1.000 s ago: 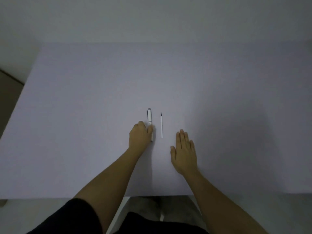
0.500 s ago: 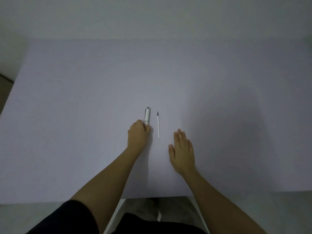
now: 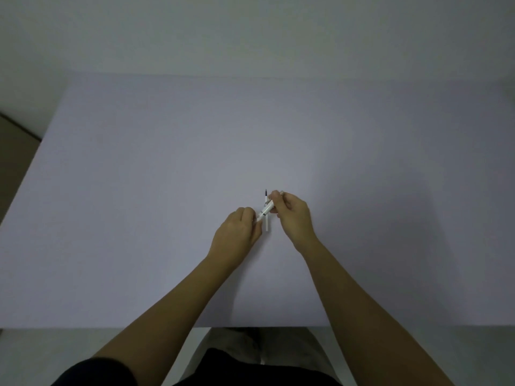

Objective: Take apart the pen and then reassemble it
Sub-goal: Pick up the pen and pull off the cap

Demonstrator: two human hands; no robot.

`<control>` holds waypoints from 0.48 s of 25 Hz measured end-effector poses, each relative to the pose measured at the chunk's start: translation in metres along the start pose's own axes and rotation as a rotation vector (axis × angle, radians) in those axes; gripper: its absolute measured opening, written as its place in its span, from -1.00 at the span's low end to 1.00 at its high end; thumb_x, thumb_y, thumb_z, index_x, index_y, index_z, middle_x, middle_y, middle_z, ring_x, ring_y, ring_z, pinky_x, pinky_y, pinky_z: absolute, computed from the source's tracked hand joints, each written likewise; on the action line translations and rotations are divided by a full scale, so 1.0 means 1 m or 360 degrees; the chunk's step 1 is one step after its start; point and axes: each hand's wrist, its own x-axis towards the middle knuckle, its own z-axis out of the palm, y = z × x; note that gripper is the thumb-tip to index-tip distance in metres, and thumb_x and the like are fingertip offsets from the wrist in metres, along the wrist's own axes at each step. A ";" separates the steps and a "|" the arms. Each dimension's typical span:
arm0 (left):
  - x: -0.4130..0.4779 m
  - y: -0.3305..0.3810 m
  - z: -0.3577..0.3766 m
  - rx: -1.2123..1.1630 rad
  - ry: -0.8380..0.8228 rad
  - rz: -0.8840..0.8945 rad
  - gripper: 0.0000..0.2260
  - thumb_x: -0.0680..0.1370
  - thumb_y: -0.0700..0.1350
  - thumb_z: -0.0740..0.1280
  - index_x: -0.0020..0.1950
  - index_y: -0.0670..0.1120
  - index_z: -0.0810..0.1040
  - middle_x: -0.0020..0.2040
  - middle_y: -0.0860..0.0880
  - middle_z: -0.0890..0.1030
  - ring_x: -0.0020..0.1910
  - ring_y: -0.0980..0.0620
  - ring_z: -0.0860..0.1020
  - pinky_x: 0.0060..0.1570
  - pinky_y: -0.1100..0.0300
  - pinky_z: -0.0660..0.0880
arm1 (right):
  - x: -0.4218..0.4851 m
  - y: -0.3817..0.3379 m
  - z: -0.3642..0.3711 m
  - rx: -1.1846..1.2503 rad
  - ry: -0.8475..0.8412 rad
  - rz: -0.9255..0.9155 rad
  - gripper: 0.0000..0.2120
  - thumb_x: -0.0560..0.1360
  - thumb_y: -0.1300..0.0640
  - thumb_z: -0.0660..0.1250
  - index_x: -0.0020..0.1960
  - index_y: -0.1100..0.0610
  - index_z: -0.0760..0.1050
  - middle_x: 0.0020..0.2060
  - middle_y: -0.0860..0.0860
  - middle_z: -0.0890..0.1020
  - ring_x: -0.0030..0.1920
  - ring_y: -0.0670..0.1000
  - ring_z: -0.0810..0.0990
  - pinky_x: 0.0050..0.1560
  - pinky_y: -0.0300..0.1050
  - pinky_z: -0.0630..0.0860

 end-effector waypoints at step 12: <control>-0.011 0.005 -0.001 -0.0495 -0.0245 -0.0326 -0.73 0.64 -0.05 0.01 0.00 -0.19 0.40 -0.25 -0.07 0.44 -0.34 -0.01 0.35 -0.33 0.16 0.24 | 0.011 -0.021 0.007 0.0430 0.0317 0.0041 -0.72 0.60 0.10 0.12 -0.23 0.04 0.50 -0.33 -0.05 0.57 -0.32 -0.18 0.56 -0.15 -0.29 0.46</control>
